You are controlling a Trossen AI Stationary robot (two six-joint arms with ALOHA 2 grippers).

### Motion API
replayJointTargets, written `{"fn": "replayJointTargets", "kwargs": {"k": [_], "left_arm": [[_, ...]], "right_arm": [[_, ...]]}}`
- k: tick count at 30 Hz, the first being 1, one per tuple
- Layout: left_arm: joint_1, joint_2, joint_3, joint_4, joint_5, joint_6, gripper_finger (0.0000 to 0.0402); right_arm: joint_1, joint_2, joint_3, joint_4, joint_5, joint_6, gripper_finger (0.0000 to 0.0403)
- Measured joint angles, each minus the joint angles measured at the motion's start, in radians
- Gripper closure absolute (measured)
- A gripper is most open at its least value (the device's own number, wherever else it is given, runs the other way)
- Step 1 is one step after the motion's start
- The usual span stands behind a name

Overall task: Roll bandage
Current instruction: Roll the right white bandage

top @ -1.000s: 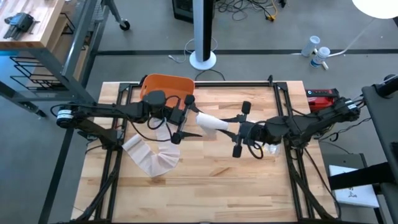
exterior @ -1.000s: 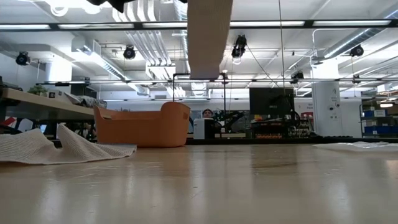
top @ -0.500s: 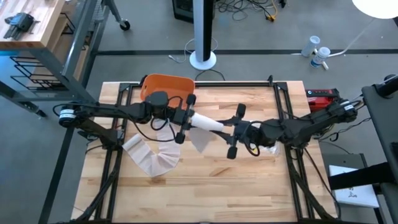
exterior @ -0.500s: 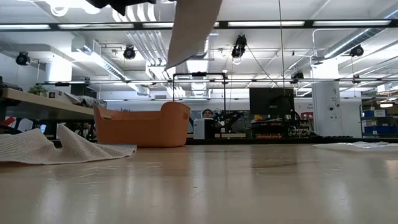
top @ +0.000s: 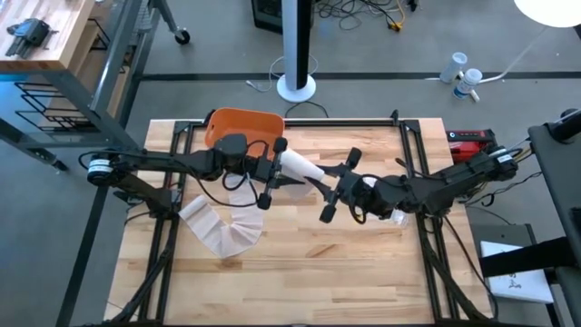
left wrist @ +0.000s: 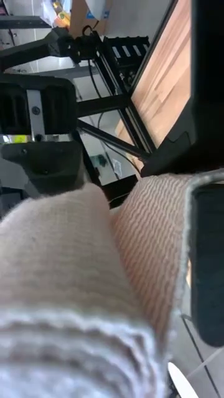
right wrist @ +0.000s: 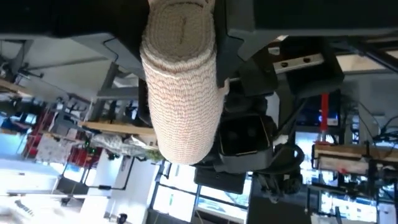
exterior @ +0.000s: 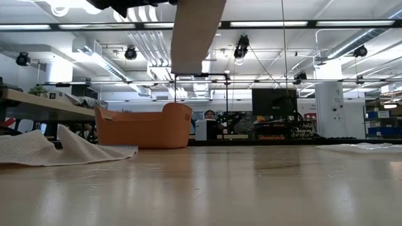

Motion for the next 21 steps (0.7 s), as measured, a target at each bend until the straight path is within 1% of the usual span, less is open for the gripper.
{"fn": "replayJointTargets", "kwargs": {"k": [4, 7, 10, 13, 16, 21], "left_arm": [[0.0, -0.007, 0.0, -0.014, 0.009, 0.002, 0.038], [0.0, -0.008, 0.0, -0.015, 0.009, 0.004, 0.0354], [0.003, -0.008, 0.0, -0.014, 0.008, 0.004, 0.0317], [0.004, -0.008, 0.0, -0.017, -0.013, 0.004, 0.0274], [0.007, -0.012, 0.0, -0.031, -0.017, -0.004, 0.023], [0.027, -0.022, 0.0, -0.129, -0.017, -0.005, 0.0162]], "right_arm": [[0.004, -0.002, 0.0, 0.005, 0.004, -0.101, 0.0291], [0.004, -0.006, 0.0, 0.008, 0.005, -0.201, 0.0287], [0.005, -0.005, 0.0, 0.006, 0.004, -0.294, 0.029], [0.005, -0.005, 0.0, 0.004, 0.004, -0.385, 0.0295], [0.009, -0.005, 0.0, 0.002, 0.004, -0.449, 0.0292], [0.021, -0.008, 0.0, -0.005, 0.001, -0.509, 0.029]]}}
